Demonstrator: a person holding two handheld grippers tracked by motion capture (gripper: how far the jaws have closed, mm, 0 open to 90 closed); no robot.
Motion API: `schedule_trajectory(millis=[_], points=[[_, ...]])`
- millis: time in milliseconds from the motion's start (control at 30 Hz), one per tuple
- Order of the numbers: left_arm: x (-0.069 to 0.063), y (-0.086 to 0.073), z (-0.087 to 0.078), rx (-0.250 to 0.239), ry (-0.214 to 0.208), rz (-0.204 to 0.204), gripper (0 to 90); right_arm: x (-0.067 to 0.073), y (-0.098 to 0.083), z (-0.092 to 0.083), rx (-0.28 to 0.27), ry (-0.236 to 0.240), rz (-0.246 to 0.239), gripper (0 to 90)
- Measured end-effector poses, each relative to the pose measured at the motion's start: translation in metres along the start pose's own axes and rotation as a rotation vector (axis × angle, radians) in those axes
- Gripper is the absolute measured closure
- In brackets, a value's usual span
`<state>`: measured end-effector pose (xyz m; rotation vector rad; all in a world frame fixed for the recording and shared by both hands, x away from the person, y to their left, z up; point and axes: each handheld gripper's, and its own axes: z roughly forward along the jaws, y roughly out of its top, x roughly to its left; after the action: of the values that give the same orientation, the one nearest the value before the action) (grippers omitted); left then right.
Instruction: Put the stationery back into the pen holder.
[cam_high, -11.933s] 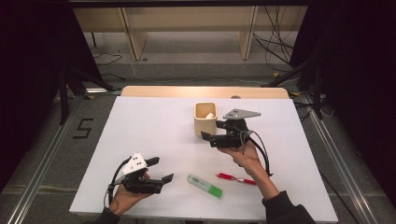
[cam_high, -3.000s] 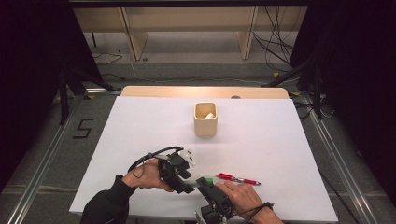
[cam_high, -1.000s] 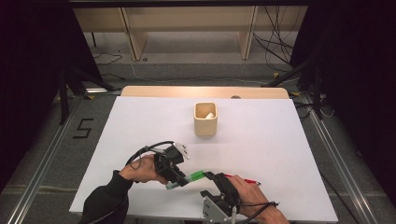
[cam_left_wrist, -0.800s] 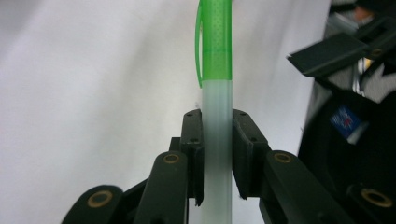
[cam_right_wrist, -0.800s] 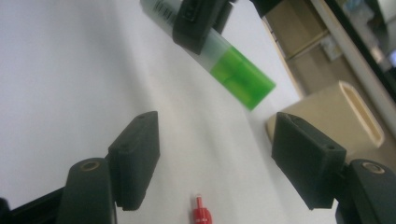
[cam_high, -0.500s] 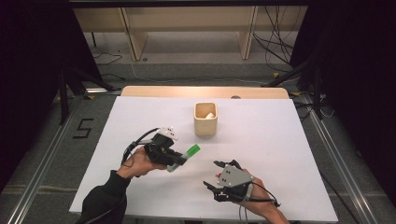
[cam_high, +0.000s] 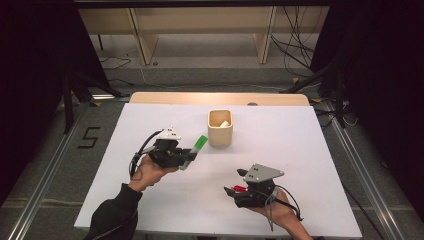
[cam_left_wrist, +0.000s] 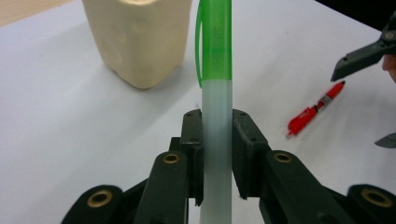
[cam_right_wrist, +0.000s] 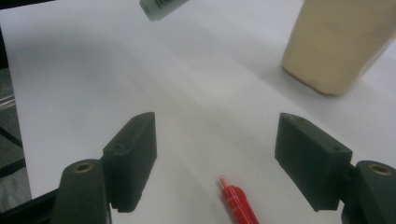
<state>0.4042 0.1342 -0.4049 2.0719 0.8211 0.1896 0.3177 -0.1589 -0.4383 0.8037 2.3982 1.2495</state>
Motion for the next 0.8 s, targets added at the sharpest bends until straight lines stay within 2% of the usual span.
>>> schedule_trajectory(millis=[100, 167, 467, 600, 800], points=[[0.000, 0.001, -0.001, -0.041, 0.012, -0.020, 76.5, -0.005, -0.002, -0.002, 0.023, 0.008, 0.036, 28.5], [0.000, 0.002, -0.002, -0.064, 0.020, -0.026, 76.5, -0.008, -0.004, -0.004, 0.038, -0.006, 0.042, 28.0], [0.002, 0.008, 0.000, -0.113, 0.031, -0.051, 76.5, -0.017, -0.012, -0.012, 0.073, -0.024, 0.080, 27.3], [0.003, 0.017, 0.005, -0.130, 0.035, -0.054, 76.5, -0.018, -0.015, -0.014, 0.070, -0.018, 0.097, 26.8], [0.005, 0.036, 0.012, -0.175, 0.045, -0.077, 76.5, -0.016, -0.017, -0.016, 0.073, -0.014, 0.092, 26.4]])
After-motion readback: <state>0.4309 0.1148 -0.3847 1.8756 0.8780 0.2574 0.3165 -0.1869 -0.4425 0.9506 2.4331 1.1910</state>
